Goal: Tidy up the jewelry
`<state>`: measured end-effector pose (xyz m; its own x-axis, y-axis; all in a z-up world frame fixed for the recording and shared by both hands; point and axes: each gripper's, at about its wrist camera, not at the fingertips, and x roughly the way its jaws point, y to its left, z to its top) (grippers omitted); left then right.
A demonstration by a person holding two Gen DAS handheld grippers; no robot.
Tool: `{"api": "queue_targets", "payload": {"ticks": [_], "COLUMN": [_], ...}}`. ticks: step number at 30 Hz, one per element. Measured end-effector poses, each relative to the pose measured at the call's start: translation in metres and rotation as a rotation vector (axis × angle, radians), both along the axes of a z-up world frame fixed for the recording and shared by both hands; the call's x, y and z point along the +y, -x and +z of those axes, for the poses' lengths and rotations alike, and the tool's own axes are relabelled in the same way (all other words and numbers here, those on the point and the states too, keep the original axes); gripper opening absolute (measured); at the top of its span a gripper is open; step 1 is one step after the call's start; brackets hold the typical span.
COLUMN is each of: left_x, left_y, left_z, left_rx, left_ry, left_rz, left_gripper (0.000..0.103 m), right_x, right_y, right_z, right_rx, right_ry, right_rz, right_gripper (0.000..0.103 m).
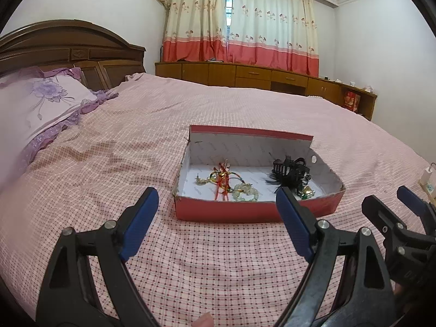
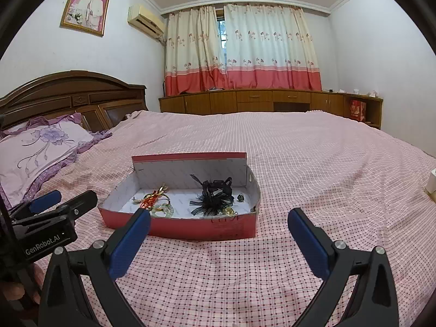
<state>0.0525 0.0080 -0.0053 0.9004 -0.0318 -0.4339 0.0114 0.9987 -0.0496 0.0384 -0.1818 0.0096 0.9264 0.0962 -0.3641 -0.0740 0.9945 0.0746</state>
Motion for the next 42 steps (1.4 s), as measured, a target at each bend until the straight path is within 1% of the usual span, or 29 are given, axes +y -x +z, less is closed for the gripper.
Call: {"api": "queue_targets", "payload": {"ticks": [4,8,21,42], "left_x": [0.001,0.002,0.002,-0.001], "left_y": [0.001,0.001,0.001,0.004], "left_z": [-0.007,-0.010,-0.011,-0.009], "left_rx": [-0.006,-0.002,0.005,-0.004], "left_ry": [-0.012,-0.011,0.005,0.003], "left_rz": [0.010,0.009,0.005,-0.003], "left_gripper": [0.081,0.081,0.081,0.081], "right_x": [-0.001,-0.002,-0.002,-0.002], "right_y": [-0.003,-0.002,-0.002,-0.002], "right_z": [-0.013,-0.018,-0.018,-0.018], "right_rx": [0.021,0.018,0.020,0.020], "right_ry": [0.005,0.012,0.015,0.018], "right_rz": [0.003,0.002,0.005,0.005], "right_gripper": [0.102,0.102,0.102,0.102]}}
